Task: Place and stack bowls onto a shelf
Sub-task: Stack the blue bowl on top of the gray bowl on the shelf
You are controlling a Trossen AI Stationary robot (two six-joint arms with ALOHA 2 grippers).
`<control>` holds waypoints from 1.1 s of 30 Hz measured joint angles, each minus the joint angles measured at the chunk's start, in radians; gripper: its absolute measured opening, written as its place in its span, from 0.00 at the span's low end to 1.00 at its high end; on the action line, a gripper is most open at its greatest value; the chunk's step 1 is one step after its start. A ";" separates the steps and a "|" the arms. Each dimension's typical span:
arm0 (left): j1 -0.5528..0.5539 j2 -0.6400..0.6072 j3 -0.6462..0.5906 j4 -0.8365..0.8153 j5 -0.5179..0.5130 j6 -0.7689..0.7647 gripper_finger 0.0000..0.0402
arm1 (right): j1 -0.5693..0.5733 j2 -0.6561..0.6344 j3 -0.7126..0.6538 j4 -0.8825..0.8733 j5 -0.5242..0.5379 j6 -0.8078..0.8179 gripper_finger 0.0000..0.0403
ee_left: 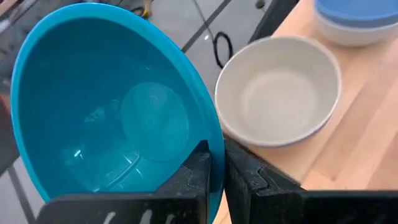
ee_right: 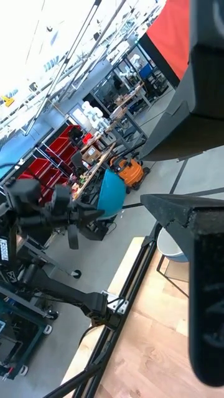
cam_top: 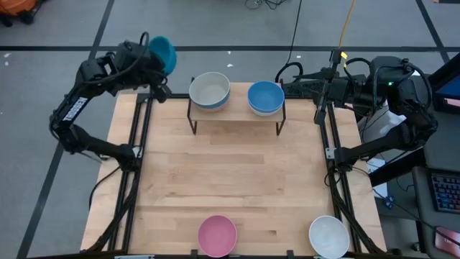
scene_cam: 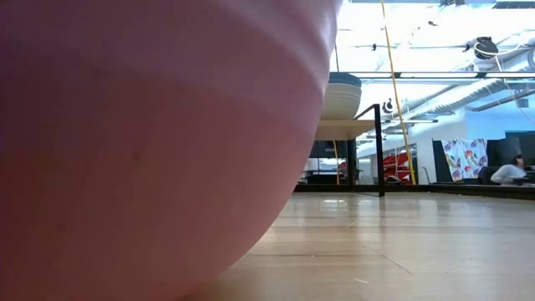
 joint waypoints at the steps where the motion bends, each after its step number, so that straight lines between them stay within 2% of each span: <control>1: -0.003 0.019 0.022 0.001 0.014 0.013 0.06 | 0.000 0.000 0.000 0.000 0.000 0.000 0.22; 7: -0.045 0.149 0.126 0.003 0.089 0.088 0.06 | 0.000 0.000 0.000 0.000 0.000 0.002 0.22; 13: -0.111 0.252 0.163 0.002 0.143 0.152 0.06 | 0.000 0.000 0.000 0.000 0.007 0.003 0.22; 17: -0.144 0.301 0.163 -0.021 0.226 0.159 0.06 | 0.000 0.000 0.000 0.000 0.080 0.003 0.22; 20: -0.160 0.335 0.163 -0.053 0.233 0.169 0.06 | 0.000 0.000 0.000 -0.001 0.128 0.004 0.22; 33: -0.159 0.435 0.163 -0.106 0.251 0.212 0.06 | 0.000 0.000 0.000 -0.001 0.127 0.004 0.22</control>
